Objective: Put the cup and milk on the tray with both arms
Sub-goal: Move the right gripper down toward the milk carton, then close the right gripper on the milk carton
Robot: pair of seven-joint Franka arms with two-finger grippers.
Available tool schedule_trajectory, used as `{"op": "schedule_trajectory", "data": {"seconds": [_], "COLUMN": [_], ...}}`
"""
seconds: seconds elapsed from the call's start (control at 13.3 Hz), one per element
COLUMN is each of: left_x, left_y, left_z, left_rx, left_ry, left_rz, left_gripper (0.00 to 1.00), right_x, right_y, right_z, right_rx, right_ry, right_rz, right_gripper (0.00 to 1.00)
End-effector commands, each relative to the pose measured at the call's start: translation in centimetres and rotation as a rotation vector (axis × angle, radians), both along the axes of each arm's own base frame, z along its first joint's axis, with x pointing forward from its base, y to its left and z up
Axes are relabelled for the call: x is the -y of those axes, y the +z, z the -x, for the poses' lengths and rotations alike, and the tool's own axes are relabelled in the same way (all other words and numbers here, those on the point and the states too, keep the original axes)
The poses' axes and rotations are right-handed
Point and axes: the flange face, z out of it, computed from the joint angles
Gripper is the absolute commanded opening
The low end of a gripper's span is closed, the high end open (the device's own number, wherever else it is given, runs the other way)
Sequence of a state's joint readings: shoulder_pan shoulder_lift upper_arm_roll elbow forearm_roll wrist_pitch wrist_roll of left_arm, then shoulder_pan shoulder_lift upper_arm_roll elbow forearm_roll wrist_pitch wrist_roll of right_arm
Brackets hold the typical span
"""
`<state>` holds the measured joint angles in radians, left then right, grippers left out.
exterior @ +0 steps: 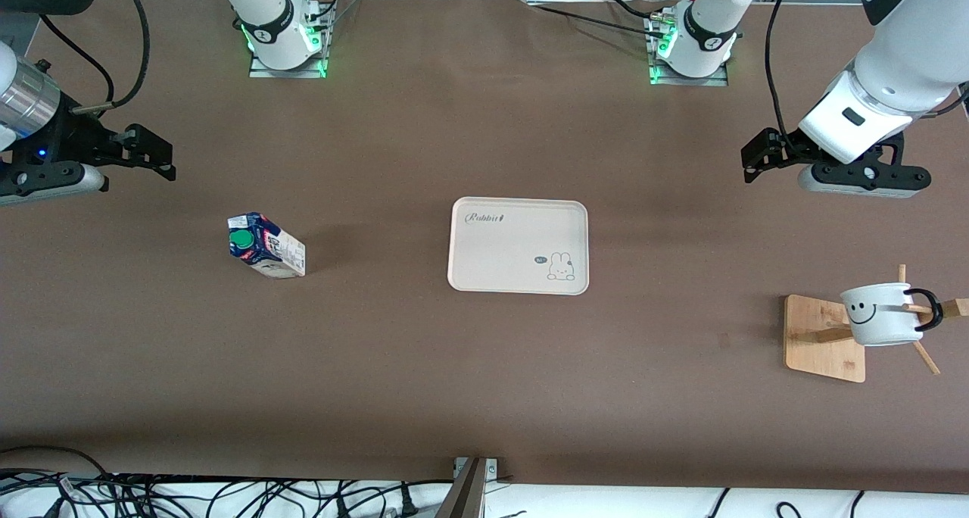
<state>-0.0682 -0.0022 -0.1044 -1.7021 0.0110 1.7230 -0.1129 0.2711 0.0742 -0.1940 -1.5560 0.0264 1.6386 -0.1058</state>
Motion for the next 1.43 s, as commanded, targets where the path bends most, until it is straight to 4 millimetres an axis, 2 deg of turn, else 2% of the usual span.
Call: {"op": "schedule_trajectory", "data": {"seconds": [0.0,0.22,0.53,0.67,0.75,0.82,0.9,0.97,1.12,1.35], "left_x": [0.4,0.3,0.3,0.3,0.2,0.3,0.3,0.3,0.3,0.3], "left_y": [0.9,0.9,0.9,0.9,0.9,0.9,0.9,0.9,0.9,0.9], "left_z": [-0.4,-0.4,-0.4,-0.4,-0.4,-0.4,-0.4,-0.4,-0.4,-0.4], "left_rx": [0.000,-0.001,-0.003,-0.003,-0.001,-0.001,-0.003,-0.001,-0.001,-0.001], "left_ry": [0.004,0.005,0.007,0.007,0.009,0.007,0.007,0.007,0.007,0.005], "left_rz": [0.008,0.008,0.008,0.008,0.008,0.008,0.008,0.009,0.009,0.009], "left_gripper": [1.00,1.00,1.00,1.00,1.00,1.00,1.00,1.00,1.00,1.00], "right_x": [-0.3,-0.4,-0.3,-1.6,-3.2,-3.6,-3.9,-4.2,-5.1,-4.9], "right_y": [0.4,0.5,-0.2,-1.0,-2.9,-6.3,-8.2,-9.1,-13.3,-17.1], "right_z": [0.2,0.1,-1.2,-1.4,-1.8,-2.8,-3.3,-3.7,-5.0,-5.3], "right_rx": [-0.008,-0.003,0.036,0.027,-0.008,-0.070,-0.104,-0.108,-0.115,-0.121], "right_ry": [0.003,0.002,-0.002,0.022,0.048,0.055,0.059,0.059,0.054,0.049], "right_rz": [0.003,0.005,-0.004,0.004,0.026,0.053,0.063,0.068,0.067,0.070], "right_gripper": [1.00,1.00,1.00,1.00,1.00,1.00,1.00,1.00,1.00,1.00]}}
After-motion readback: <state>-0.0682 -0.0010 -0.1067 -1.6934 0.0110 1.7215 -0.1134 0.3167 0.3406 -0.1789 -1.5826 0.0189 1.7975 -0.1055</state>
